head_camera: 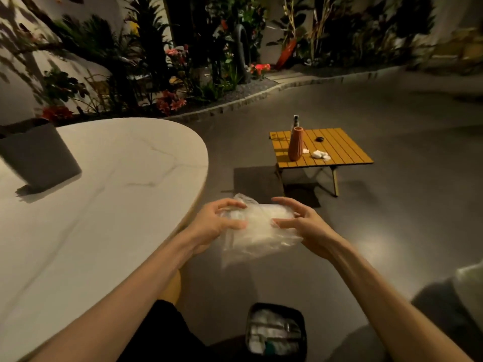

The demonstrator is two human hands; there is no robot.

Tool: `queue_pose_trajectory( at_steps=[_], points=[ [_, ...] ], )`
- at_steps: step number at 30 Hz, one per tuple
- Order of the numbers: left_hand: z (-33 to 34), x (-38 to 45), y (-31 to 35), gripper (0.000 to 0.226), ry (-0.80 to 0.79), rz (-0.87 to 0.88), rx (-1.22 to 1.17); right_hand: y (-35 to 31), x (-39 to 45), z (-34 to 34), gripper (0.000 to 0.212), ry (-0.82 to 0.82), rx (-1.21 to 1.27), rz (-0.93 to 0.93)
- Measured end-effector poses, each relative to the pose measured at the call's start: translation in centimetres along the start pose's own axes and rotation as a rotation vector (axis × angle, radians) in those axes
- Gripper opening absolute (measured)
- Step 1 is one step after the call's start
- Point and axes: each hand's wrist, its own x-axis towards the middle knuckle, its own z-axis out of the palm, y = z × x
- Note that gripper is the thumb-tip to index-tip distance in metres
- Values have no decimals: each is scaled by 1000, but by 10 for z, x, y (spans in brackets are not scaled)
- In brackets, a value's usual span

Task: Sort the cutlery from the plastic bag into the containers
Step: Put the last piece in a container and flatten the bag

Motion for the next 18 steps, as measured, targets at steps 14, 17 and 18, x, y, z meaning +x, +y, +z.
queue_pose_trajectory(
  at_steps=[14,17,18],
  points=[
    [104,59,-228,47,-29,-302,407,266,1,-64,50,197,-331,393],
    [117,51,-276,47,-85,-208,656,320,-5,-53,48,172,-454,449],
    [122,47,-289,48,-127,-177,712,334,-7,-48,47,182,-506,447]
  ],
)
